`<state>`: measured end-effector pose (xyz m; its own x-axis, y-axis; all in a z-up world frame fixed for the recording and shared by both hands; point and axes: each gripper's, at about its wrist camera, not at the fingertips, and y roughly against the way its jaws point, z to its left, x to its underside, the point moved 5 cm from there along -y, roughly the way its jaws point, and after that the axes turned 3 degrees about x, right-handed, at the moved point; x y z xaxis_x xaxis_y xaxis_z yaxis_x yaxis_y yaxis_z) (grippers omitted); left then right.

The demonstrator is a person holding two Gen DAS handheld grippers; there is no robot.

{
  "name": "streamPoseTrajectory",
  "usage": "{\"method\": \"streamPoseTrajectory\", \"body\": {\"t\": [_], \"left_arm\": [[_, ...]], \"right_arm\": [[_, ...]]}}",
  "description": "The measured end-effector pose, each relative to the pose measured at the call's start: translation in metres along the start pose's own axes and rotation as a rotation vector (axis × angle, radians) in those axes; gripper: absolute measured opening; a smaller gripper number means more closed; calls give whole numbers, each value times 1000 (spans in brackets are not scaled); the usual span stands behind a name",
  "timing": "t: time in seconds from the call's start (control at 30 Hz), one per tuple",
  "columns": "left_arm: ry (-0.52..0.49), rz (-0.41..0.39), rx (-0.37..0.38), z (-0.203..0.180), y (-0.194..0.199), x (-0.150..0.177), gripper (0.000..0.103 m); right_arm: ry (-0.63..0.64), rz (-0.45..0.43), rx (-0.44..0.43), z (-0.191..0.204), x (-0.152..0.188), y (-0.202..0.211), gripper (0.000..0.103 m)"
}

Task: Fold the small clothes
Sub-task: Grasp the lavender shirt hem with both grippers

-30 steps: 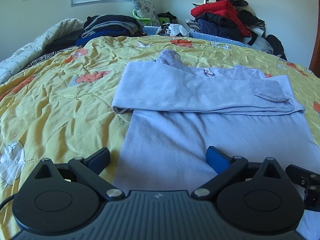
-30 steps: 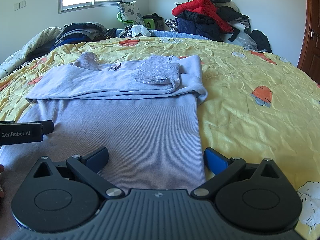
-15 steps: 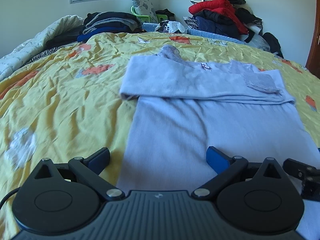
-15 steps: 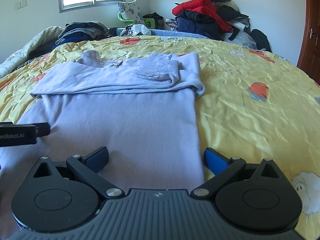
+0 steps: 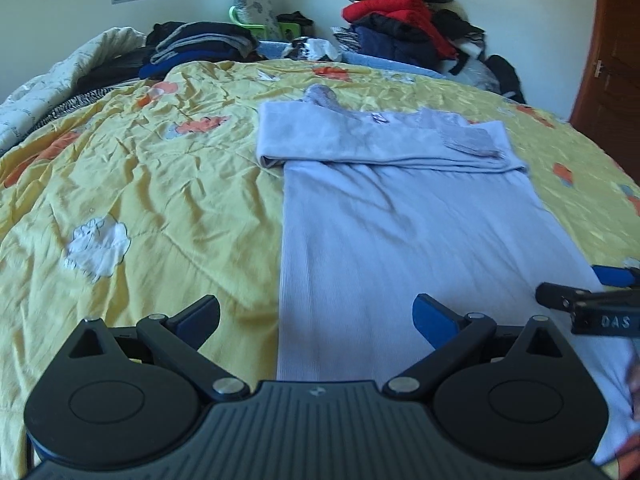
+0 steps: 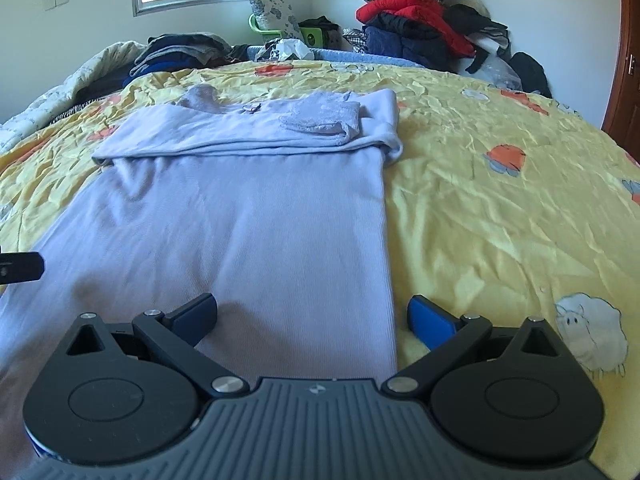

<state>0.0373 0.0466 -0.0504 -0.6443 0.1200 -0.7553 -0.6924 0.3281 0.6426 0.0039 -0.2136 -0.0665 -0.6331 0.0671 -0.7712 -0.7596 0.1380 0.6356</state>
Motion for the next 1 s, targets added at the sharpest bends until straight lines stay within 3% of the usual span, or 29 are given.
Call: {"method": "streamPoseTrajectory", "body": {"t": [0.33,0.57,0.77,0.83,1.0], "left_arm": [[-32,28,80,15,30,31,103],[45,101,167,26,37,45,102],[23,142,223,21,45,53,102],[-3,157,241,17,49,56,91],[-40,170,262,11,55,61,83]], "right_arm": [[-77,-4,-76,-23,20,34,102],[-171,2,-174,-42,29,53,101],[-148,13,-230,-47,36,66,92],[-159,26,-271,-52,39,70,90],[-210,71,-356,-69,49,81,81]]}}
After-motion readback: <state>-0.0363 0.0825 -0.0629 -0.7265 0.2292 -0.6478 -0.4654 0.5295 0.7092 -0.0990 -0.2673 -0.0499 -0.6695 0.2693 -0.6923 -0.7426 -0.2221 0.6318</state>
